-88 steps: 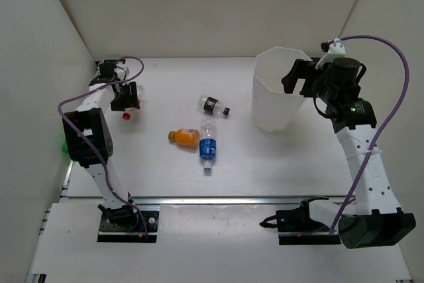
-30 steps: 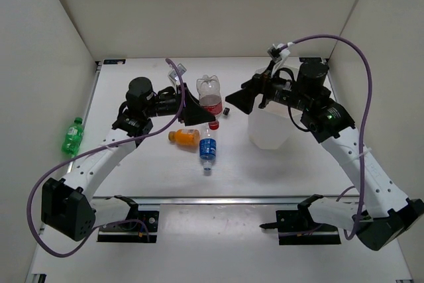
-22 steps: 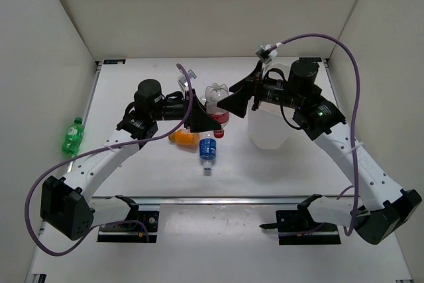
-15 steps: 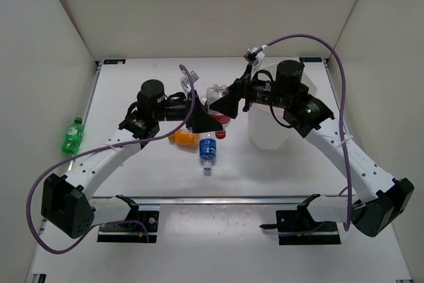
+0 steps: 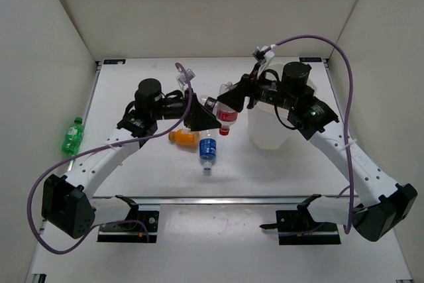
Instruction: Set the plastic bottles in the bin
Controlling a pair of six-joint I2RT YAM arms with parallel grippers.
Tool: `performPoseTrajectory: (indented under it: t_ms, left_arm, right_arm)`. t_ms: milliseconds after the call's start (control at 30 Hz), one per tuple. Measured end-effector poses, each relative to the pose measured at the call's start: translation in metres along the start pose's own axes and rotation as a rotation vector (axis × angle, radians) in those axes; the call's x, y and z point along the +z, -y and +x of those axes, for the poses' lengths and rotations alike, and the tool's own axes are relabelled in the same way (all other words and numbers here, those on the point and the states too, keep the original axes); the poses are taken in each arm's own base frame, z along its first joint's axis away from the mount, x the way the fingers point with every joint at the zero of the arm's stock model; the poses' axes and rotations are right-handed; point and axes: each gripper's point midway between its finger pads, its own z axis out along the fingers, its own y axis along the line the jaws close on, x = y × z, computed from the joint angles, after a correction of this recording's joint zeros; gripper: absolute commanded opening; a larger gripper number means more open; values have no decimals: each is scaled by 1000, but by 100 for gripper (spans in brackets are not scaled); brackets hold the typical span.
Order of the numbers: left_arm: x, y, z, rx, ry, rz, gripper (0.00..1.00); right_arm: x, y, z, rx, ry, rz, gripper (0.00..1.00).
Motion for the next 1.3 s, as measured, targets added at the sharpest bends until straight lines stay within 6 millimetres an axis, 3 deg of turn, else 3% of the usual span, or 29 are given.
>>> performPoseTrajectory:
  t_ms: [167, 267, 333, 467, 533, 633, 733, 833, 933, 967, 1133, 1200, 1300]
  left_arm:
    - [-31, 10, -24, 39, 99, -31, 98]
    - [-54, 7, -39, 58, 162, -90, 99]
    - [-72, -9, -47, 53, 199, -198, 99]
    - [-109, -66, -75, 53, 269, -652, 98]
    - [-138, -100, -79, 59, 255, -895, 99]
    - [-211, -160, -60, -17, 210, -1260, 98]
    - [-282, -205, -15, -145, 110, -1546, 99]
    - [-312, -217, 14, -227, 29, -1649, 99]
    - [-338, -221, 13, -249, 32, -1734, 99]
    - [-351, -221, 9, -254, 42, -1776, 99]
    - [-427, -229, 1, -331, 119, -1994, 99]
    - [-459, -237, 15, -409, 147, -2034, 99]
    - [-502, -244, 45, -524, 167, -2099, 99]
  right_arm:
    - [-20, 30, -31, -44, 67, 141, 5]
    - [-43, 56, -57, -65, 129, 228, 5]
    - [-62, 75, -72, -77, 165, 301, 6]
    - [-99, 106, -98, -106, 213, 451, 6]
    - [-117, 123, -105, -131, 227, 528, 6]
    - [-139, 154, -102, -127, 222, 643, 6]
    - [-146, 185, -84, -96, 172, 727, 6]
    - [-137, 205, -65, -57, 104, 734, 5]
    - [-128, 212, -52, -24, 59, 705, 10]
    - [-125, 210, -51, -22, 52, 693, 15]
    - [-122, 194, -72, -87, 93, 684, 16]
    - [-125, 189, -75, -97, 109, 692, 17]
    - [-145, 195, -62, -66, 128, 741, 20]
